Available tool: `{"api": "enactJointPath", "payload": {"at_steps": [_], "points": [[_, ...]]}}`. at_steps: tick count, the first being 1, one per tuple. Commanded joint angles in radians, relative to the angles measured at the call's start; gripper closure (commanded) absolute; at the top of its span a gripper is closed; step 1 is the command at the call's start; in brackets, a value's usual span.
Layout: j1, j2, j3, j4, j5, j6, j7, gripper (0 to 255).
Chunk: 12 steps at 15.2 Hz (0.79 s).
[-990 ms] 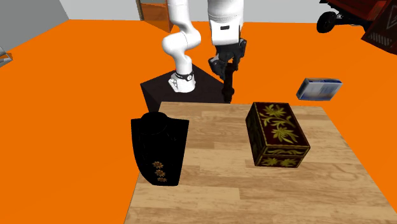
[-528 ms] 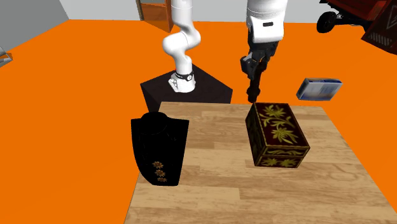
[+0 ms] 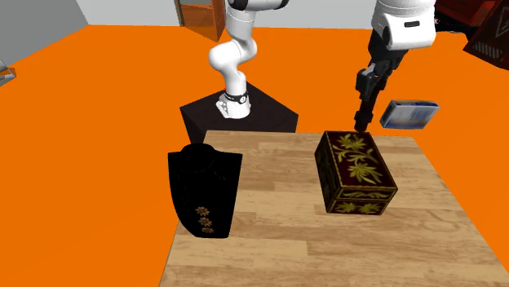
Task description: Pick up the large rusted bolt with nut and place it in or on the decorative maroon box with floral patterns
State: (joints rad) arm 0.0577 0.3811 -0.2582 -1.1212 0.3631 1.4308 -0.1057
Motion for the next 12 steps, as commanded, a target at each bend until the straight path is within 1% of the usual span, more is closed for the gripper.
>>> {"api": "enactJointPath", "payload": {"at_steps": [1, 2, 3, 4, 5, 7, 12], "points": [[-0.008, 0.103, 0.014, 0.172, 0.023, -0.06, 0.042, 255], [-0.017, 0.17, 0.023, 0.284, 0.037, -0.1, 0.069, 255], [-0.036, 0.264, 0.037, 0.449, 0.055, -0.162, 0.104, 255], [-0.047, 0.306, 0.046, 0.523, 0.062, -0.19, 0.12, 255], [-0.032, 0.265, 0.04, 0.438, 0.053, -0.148, 0.104, 255], [-0.011, 0.218, 0.031, 0.328, 0.043, -0.09, 0.085, 255], [0.019, 0.155, 0.021, 0.152, 0.028, 0.017, 0.054, 255]]}}
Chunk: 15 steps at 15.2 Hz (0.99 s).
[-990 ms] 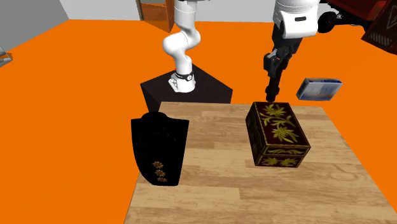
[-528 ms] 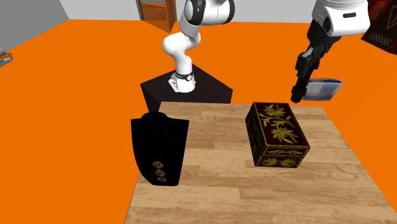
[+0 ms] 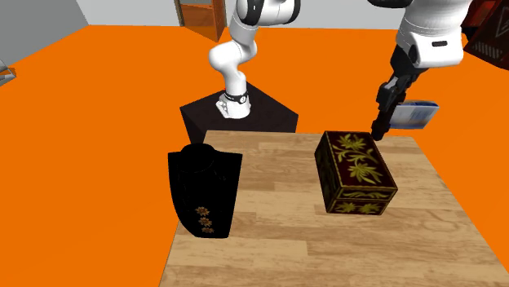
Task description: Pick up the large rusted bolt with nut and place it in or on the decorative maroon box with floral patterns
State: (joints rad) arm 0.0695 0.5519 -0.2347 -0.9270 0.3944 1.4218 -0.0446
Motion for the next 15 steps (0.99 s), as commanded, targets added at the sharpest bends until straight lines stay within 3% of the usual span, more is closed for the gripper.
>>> {"api": "enactJointPath", "payload": {"at_steps": [1, 15], "points": [[0.011, -0.025, -0.003, -0.07, -0.005, 0.044, -0.013, 255], [0.047, -0.078, -0.007, -0.344, -0.013, 0.256, -0.069, 255]]}}
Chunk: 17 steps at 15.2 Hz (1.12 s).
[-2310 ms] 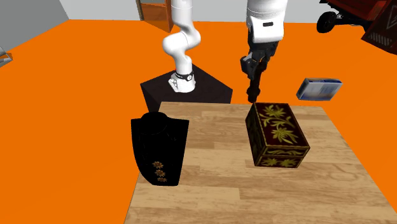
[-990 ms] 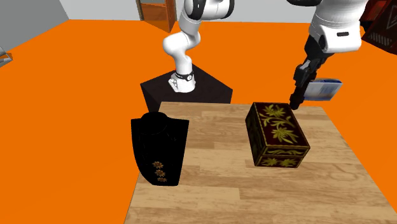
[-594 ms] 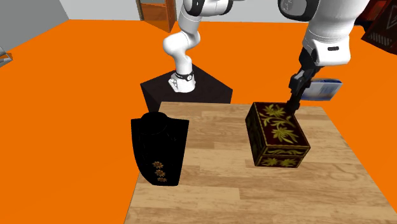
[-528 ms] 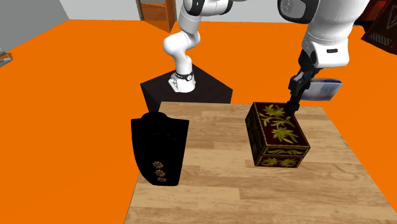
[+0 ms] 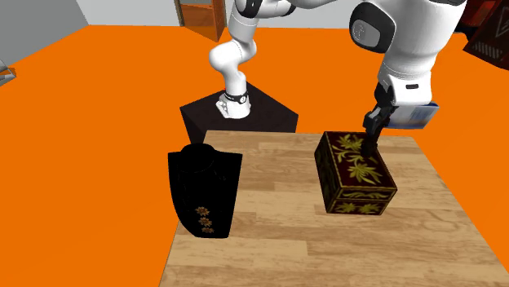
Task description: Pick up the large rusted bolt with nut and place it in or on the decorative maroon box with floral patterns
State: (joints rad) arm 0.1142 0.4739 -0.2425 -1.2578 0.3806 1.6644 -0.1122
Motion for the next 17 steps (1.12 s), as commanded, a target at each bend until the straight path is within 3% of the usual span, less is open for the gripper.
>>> {"api": "enactJointPath", "payload": {"at_steps": [1, 7, 8, 13, 17], "points": [[0.003, -0.001, 0.001, -0.014, 0.0, 0.014, -0.002, 255], [0.003, 0.0, 0.001, -0.013, 0.0, 0.014, -0.002, 255], [0.003, 0.0, 0.001, -0.013, 0.0, 0.014, -0.002, 0], [0.003, 0.0, 0.001, -0.014, 0.0, 0.014, -0.002, 0], [-0.035, 0.033, -0.003, 0.161, 0.005, -0.129, 0.015, 0]]}}
